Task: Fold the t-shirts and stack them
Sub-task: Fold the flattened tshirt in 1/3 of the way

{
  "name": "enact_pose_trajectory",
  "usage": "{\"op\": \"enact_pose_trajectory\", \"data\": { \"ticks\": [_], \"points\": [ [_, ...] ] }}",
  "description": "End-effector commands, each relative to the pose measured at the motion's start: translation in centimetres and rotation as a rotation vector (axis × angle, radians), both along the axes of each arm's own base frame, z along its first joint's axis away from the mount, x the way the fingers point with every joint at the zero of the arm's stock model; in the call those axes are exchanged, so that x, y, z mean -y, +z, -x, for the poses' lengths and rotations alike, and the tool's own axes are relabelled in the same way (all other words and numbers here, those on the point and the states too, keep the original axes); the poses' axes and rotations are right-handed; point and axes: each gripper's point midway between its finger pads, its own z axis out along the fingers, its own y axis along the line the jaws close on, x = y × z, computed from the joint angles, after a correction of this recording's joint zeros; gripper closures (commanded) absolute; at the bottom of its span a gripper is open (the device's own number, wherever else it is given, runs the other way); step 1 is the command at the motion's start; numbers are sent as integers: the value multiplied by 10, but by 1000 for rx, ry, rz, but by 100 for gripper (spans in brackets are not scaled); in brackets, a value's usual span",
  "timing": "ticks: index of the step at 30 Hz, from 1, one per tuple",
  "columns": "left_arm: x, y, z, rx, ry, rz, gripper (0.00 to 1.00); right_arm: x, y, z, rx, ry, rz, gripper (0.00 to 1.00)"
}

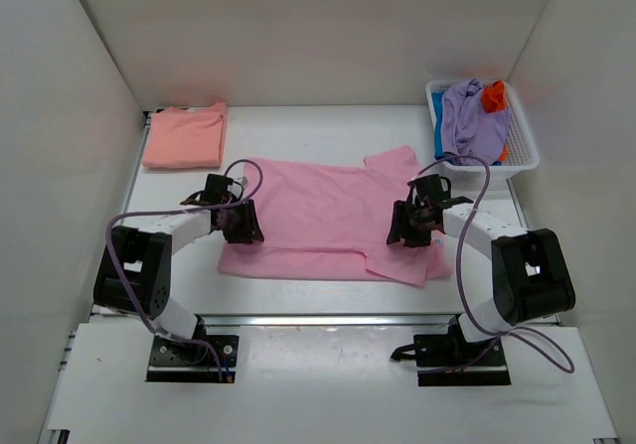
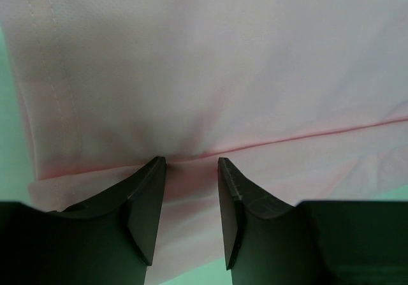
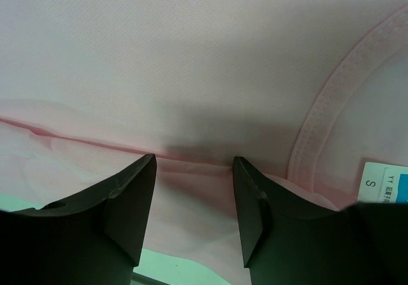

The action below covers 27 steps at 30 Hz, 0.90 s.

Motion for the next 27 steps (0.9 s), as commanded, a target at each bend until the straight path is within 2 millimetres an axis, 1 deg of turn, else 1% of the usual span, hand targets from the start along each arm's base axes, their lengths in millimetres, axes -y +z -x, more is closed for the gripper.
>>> {"op": "enact_pose_trajectory", "data": {
  "ticks": [1, 2, 4, 6, 7, 9, 11, 12, 13, 14, 17, 18, 19, 20, 21, 22, 24, 25, 27],
  "points": [
    [-16, -18, 48, -115, 2, -51, 50, -3, -12, 28, -70, 24, -4, 51],
    [-20, -22, 54, -128, 9, -54, 50, -4, -15, 32, -84, 26, -2, 51],
    [-24, -22, 63, -140, 8, -60, 50, -5, -15, 39, -94, 39, -8, 51],
    [-30, -21, 68, -130, 20, -70, 50, -6, -17, 43, -102, 39, -13, 51],
    [-30, -18, 66, -120, 27, -69, 50, -8, -18, 50, -119, 51, -11, 51],
    [-33, -14, 68, -106, 39, -61, 50, -7, -19, 54, -126, 50, -5, 51],
    [-32, -9, 69, -96, 41, -51, 50, -8, -23, 64, -163, 57, 3, 50],
    [-32, -5, 66, -73, 46, -50, 51, -10, -21, 65, -151, 67, 0, 50],
    [-32, -3, 67, -68, 48, -53, 50, -11, -18, 66, -140, 75, -2, 50],
    [-31, 1, 63, -45, 50, -49, 50, -13, -16, 65, -128, 84, -16, 49],
    [-35, 18, 50, 27, 72, -44, 49, -16, 5, 52, -52, 105, -55, 49],
    [-36, 28, 44, 52, 81, -30, 48, -18, 13, 47, -24, 129, -63, 49],
    [-34, 42, 33, 95, 86, -17, 46, -19, 30, 35, 23, 129, -72, 47],
    [-36, 50, 29, 116, 90, -16, 45, -17, 38, 30, 50, 135, -64, 45],
    [-36, 62, 20, 148, 89, -13, 44, -21, 51, 23, 82, 150, -74, 42],
    [-36, 77, 10, 191, 87, -8, 44, -24, 69, 12, 133, 160, -81, 40],
    [-40, 100, -10, 275, 104, -2, 44, -24, 92, -4, 211, 154, -94, 37],
    [-42, 112, -22, 323, 109, -3, 43, -25, 101, -13, 246, 146, -104, 37],
    [-48, 126, -45, 407, 118, -7, 40, -19, 113, -28, 290, 117, -119, 37]
  ]
}}
